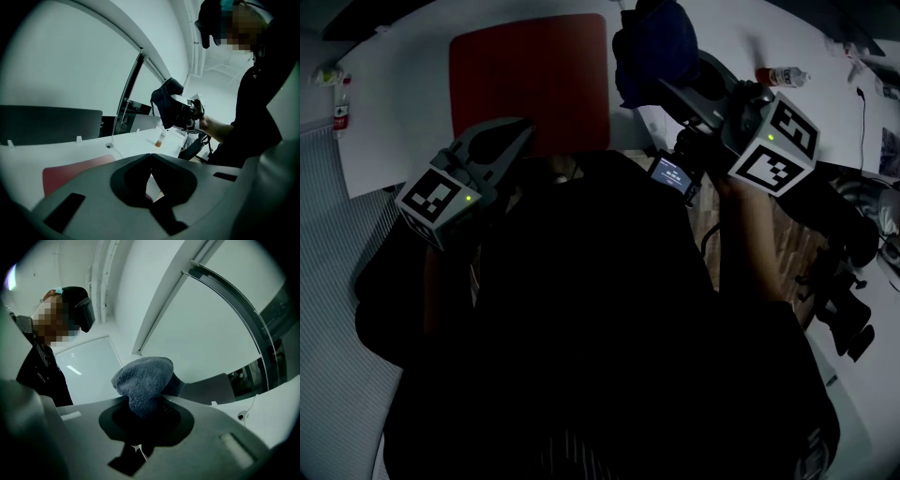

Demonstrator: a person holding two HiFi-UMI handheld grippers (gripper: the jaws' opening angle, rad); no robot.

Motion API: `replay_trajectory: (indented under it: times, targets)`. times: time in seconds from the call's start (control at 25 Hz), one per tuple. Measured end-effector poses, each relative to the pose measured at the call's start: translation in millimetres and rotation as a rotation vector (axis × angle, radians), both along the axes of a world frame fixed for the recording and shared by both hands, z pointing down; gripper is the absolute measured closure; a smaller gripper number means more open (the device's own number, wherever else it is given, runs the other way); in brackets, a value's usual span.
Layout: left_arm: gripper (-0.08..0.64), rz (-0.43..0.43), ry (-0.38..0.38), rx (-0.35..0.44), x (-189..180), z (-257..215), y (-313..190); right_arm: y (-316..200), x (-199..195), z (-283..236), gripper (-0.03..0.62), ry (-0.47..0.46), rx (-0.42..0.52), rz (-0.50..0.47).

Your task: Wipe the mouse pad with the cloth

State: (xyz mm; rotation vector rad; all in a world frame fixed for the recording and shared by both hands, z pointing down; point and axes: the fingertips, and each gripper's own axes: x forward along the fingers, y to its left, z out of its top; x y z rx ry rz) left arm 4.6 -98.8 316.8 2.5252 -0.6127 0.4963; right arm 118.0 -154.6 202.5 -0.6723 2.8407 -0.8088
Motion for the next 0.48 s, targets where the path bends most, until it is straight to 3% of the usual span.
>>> replay_trajectory:
  times: [0.24, 0.48]
  targets:
    - [0.551, -0.015, -0.147, -0.022, 5.4, 28.2, -22.7, -35.9, 31.9, 24.5, 0.525, 0.003, -0.038, 0.006]
    - [0.551, -0.078, -0.188, -0.113, 1.2, 48.3, -33.0, -62.2, 42.5, 61.0, 0.525, 0.051, -0.100, -0.041]
